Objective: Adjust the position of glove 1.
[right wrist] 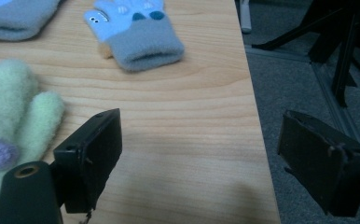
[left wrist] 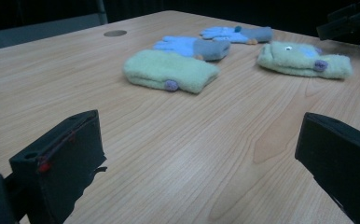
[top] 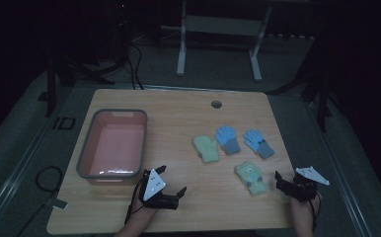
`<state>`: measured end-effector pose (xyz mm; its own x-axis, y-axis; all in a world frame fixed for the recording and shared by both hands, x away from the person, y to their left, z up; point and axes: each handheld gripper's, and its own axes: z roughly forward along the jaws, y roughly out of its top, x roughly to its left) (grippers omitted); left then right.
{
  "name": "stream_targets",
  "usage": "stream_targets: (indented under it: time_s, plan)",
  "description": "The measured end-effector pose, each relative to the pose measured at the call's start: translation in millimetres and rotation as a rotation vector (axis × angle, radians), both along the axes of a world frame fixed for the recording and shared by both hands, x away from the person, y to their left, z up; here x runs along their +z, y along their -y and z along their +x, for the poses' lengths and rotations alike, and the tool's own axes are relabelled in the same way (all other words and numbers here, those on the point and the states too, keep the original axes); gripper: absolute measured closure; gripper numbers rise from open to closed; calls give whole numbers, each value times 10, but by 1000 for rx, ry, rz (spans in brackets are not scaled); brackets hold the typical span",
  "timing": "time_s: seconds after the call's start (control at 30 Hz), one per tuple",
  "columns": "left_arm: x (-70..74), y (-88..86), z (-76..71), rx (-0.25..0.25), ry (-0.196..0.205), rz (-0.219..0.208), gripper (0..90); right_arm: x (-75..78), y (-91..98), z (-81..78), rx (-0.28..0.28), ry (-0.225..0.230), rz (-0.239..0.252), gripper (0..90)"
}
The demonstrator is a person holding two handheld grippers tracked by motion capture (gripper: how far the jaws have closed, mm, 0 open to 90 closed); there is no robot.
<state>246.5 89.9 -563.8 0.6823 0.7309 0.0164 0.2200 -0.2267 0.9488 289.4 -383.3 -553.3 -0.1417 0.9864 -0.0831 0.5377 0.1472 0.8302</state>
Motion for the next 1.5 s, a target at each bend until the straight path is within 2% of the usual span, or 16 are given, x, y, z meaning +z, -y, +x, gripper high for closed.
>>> stream_targets:
  time_s: [0.2, 0.27, 0.3, 0.33, 0.37, 0.5, 0.53, 0.63, 0.7, 0.8, 0.9, 1.0, 1.07, 1.17, 1.5]
  plan:
    - [0, 4, -2, 2, 4, 3, 13, 2, -13, -1, 24, -35, -6, 129]
    - [0, 5, -3, 2, 4, 6, 13, 2, -18, 16, 55, -63, -9, 127]
    - [0, 5, -3, 2, 4, 6, 13, 2, -18, 16, 55, -63, -9, 127]
    - [0, 8, -3, 2, 4, 7, 13, -10, -30, 25, 66, -92, -11, 119]
    - [0, 8, -4, 2, 4, 7, 13, -9, -35, 26, 66, -98, -14, 119]
    - [0, 5, -5, 3, 5, 6, 13, 37, -54, 12, 48, -83, -35, 118]
    - [0, 5, -5, 4, 5, 4, 13, 100, -57, 4, 38, -77, -32, 138]
    - [0, 4, -5, 4, 5, 4, 13, 183, -37, 21, 71, -105, 51, 136]
    - [-1, 4, -5, 4, 5, 0, 13, 234, -44, 34, 100, -108, 75, 137]
    - [-1, 3, -4, 3, 4, -1, 13, 319, -93, 49, 88, -100, 43, 117]
    - [-1, 2, -2, 3, 3, -1, 13, 375, -115, 65, 85, -90, 48, 117]
    - [-1, 3, -3, 2, 3, -1, 13, 495, -164, 82, 113, -53, 58, 111]
    - [-1, 3, -3, 2, 4, -1, 13, 548, -191, 102, 110, -50, 64, 111]
    - [-1, 4, -3, 1, 4, -1, 13, 611, -235, 122, 138, -32, 69, 111]
    - [-1, 4, -3, -1, 4, 0, 13, 768, -429, 216, 200, -15, 41, 113]
